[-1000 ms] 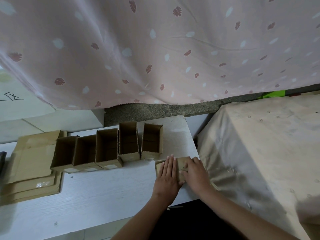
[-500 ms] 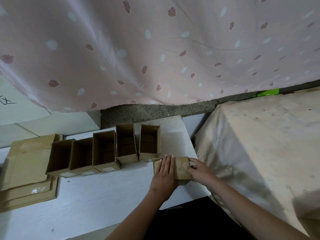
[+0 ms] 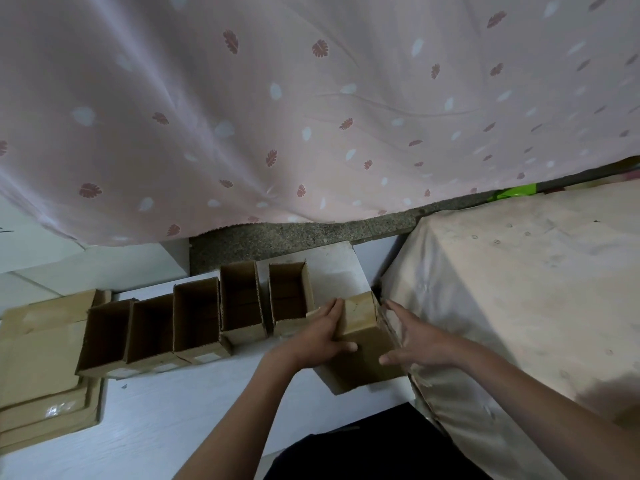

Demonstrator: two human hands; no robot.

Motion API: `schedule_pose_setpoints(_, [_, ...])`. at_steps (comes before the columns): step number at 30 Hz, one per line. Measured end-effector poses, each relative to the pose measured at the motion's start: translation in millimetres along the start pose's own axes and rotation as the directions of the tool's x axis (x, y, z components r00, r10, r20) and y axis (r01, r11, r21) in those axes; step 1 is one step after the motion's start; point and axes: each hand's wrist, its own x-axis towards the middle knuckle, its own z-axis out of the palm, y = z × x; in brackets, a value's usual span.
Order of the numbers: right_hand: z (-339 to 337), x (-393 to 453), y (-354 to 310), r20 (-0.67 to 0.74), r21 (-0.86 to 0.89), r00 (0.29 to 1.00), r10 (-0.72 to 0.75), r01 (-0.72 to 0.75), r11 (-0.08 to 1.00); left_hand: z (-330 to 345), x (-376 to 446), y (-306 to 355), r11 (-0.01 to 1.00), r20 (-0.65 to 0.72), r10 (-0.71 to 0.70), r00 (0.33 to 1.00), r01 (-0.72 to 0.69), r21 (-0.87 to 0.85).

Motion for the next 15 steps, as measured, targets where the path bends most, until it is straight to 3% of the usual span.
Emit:
schedule_pose_setpoints(5, [-7, 5, -9, -0.109, 0.155, 0.993, 0.055, -0.038, 0.987, -23, 6, 16, 0.999, 0.018, -0.006, 1.0, 0.007, -0.036])
schedule_pose_setpoints(10, [-23, 1, -12, -0.088, 0.264, 0.968, 0.233, -0.203, 0.943, -19, 6, 24, 0.998, -0.126, 0.063, 0.99, -0.059, 0.035])
schedule_pose_setpoints(13, [-27, 6, -9, 0.002, 0.384, 0.905, 0.426, -0.394, 0.835, -3, 6, 32, 0.991, -0.103, 0.123, 0.987, -0.117, 0.058])
schedule_pose_setpoints(15, [-23, 13, -7, 0.15, 0.491, 0.816, 0.559, -0.552, 0.674, 10, 8, 37, 0.991, -0.003, 0.121, 0.993, -0.12, 0.063])
